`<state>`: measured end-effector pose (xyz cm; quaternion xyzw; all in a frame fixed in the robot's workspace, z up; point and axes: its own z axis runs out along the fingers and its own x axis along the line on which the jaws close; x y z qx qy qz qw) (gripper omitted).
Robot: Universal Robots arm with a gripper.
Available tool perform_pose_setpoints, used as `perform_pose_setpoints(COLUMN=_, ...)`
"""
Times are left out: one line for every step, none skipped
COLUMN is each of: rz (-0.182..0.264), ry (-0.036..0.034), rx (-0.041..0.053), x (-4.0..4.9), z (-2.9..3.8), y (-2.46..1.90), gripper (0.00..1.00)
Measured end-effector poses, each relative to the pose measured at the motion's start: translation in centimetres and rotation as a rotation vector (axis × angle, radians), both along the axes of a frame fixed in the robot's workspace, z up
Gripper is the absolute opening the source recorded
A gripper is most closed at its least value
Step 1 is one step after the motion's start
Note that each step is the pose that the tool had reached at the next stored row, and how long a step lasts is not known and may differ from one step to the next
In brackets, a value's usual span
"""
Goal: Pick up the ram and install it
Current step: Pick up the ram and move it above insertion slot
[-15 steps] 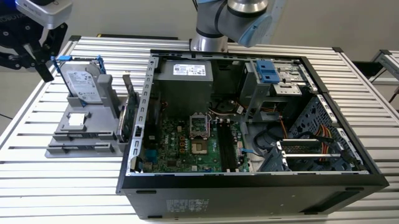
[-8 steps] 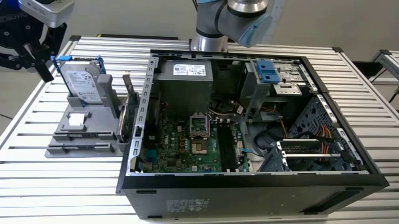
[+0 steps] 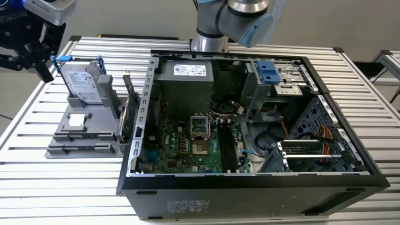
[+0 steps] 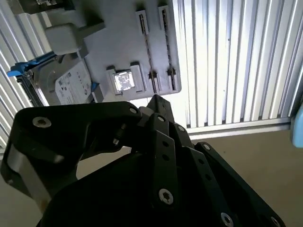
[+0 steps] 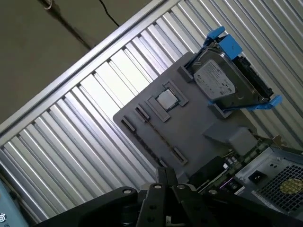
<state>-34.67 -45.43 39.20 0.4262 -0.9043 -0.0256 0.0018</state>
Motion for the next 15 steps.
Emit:
perform_pose_setpoints(rz=0.010, ry=-0.0001, rx=0.0000, x=0.00, z=0.00, y=0.00, gripper=0.00)
perform_pose_setpoints(rz=0.020, ry=-0.0003, rx=0.0000, x=0.00, z=0.00, y=0.00, gripper=0.00)
perform_pose_setpoints(rz=0.030, ry=-0.0004, rx=0.0000, x=0.00, z=0.00, y=0.00, gripper=0.00)
perform_pose_setpoints(rz=0.039, ry=-0.0005, rx=-0.0001, x=0.00, z=0.00, y=0.00, gripper=0.00)
perform_pose_setpoints(rz=0.047, ry=-0.0005, rx=-0.0001, x=0.00, z=0.00, y=0.00, gripper=0.00)
perform_pose_setpoints(rz=0.054, ry=-0.0006, rx=-0.0001, x=0.00, z=0.00, y=0.00, gripper=0.00)
perform_pose_setpoints(rz=0.061, ry=-0.0007, rx=-0.0001, x=0.00, z=0.00, y=0.00, gripper=0.00)
perform_pose_setpoints(rz=0.068, ry=-0.0007, rx=-0.0002, x=0.00, z=0.00, y=0.00, gripper=0.00)
perform_pose_setpoints(rz=0.075, ry=-0.0007, rx=-0.0002, x=0.00, z=0.00, y=0.00, gripper=0.00)
perform_pose_setpoints(rz=0.083, ry=-0.0008, rx=-0.0002, x=0.00, z=0.00, y=0.00, gripper=0.00)
perform_pose_setpoints(rz=0.091, ry=-0.0008, rx=-0.0003, x=0.00, z=0.00, y=0.00, gripper=0.00)
perform_pose_setpoints(rz=0.099, ry=-0.0008, rx=-0.0003, x=0.00, z=0.00, y=0.00, gripper=0.00)
perform_pose_setpoints(rz=0.107, ry=-0.0009, rx=-0.0005, x=0.00, z=0.00, y=0.00, gripper=0.00)
perform_pose_setpoints(rz=0.115, ry=-0.0008, rx=-0.0006, x=0.00, z=0.00, y=0.00, gripper=0.00)
perform_pose_setpoints(rz=0.123, ry=-0.0008, rx=-0.0009, x=0.00, z=0.00, y=0.00, gripper=0.00)
